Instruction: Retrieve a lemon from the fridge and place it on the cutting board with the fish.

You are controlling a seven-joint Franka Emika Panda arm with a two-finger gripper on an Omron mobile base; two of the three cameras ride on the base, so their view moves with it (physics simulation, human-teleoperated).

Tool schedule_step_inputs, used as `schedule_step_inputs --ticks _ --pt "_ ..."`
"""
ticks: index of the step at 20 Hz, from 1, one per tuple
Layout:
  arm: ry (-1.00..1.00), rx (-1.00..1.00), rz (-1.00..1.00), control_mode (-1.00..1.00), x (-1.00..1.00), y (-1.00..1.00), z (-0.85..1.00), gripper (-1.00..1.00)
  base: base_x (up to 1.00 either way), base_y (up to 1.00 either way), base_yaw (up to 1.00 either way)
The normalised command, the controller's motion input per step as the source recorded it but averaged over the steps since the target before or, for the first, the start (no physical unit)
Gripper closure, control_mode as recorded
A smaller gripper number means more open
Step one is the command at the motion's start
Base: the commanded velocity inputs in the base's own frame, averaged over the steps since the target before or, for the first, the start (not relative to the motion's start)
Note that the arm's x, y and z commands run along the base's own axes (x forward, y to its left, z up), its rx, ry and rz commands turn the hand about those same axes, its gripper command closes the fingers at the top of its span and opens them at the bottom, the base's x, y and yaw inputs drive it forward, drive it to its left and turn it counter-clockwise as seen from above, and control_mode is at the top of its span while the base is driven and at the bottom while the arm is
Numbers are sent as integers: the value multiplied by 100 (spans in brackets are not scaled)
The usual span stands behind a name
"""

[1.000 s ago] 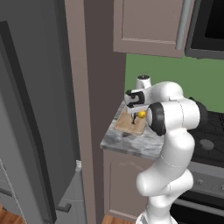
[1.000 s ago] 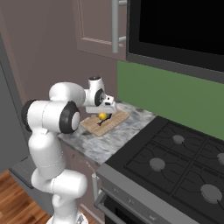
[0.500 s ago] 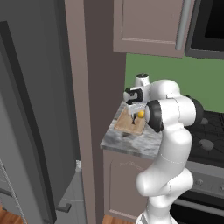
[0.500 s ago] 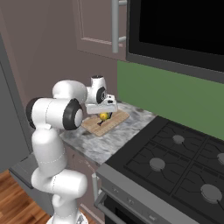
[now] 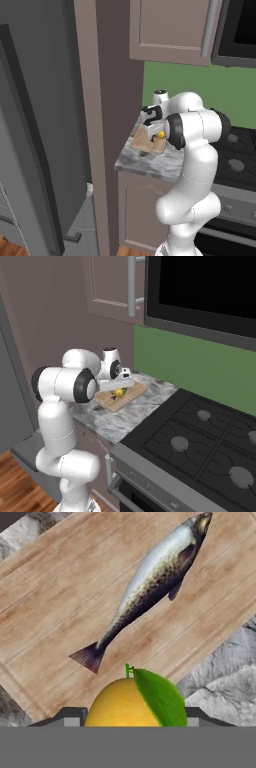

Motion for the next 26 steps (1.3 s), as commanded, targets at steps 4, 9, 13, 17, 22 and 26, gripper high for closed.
schedule_step_inputs --ticks 4,9,13,17,22,26 --pt "1 0 11 -100 0 0 -7 100 0 0 0" --pt "0 0 10 -100 0 0 -12 100 0 0 0" --pt "0 0 6 -100 0 0 -16 -100 0 0 0" --pt "0 0 3 -100 7 0 -16 -100 0 0 0" --pt "0 0 2 -100 11 0 -10 -100 0 0 0" --pt "0 0 0 -100 9 0 -2 -100 0 0 0"
